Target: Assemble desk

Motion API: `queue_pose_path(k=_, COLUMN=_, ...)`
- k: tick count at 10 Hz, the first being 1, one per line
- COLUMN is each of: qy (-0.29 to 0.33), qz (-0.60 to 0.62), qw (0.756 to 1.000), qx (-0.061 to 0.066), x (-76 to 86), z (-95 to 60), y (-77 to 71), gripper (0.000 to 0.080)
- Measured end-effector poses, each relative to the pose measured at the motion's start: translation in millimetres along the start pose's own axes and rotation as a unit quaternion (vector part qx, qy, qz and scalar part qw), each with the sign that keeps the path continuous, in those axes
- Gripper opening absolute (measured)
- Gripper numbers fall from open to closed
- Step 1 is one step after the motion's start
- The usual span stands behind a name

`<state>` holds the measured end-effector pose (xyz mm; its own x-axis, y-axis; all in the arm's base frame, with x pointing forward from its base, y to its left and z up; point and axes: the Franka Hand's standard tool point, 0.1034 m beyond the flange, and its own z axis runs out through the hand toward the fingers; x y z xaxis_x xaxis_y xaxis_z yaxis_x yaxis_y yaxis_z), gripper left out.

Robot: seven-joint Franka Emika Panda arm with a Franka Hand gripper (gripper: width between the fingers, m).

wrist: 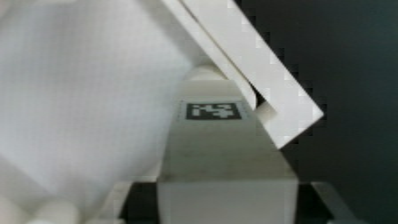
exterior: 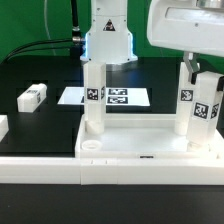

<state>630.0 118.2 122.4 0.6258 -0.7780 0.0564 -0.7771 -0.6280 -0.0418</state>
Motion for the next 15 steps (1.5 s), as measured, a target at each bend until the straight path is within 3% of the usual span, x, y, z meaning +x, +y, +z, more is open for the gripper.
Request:
queue_pose_path(k=3, qy=-0.016, qz=0.144, qw=0.989, qx=0.007, x=-3.6, z=0.6, y=-0.8, gripper=0.0288)
queue_pose_path(k=7, qy=-0.035, qz=0.314, qw=0.949, qx=0.011, x=-4.9, z=1.2, y=-2.6, gripper=0.0288)
queue_pose_path(k=10, qy=-0.036, qz=0.282, qw=0.959, qx=0.008, x=-4.2, z=1.6, y=-1.1, gripper=0.0288)
queue_pose_path(k=11, qy=-0.037, qz=0.25, qw=0.968, qx=0.0, x=-0.9, z=-0.1, y=-0.5, gripper=0.0467)
queue_pose_path(k=12, qy=-0.036, qz=0.242, qw=0.97, qx=0.002, x=-1.9, z=1.0, y=-1.4, gripper=0.0585)
queue_pose_path(k=15, qy=-0.036, qz=0.124, qw=0.992, qx=0.006, x=-2.0, z=1.7, y=-1.0, gripper=0.0646)
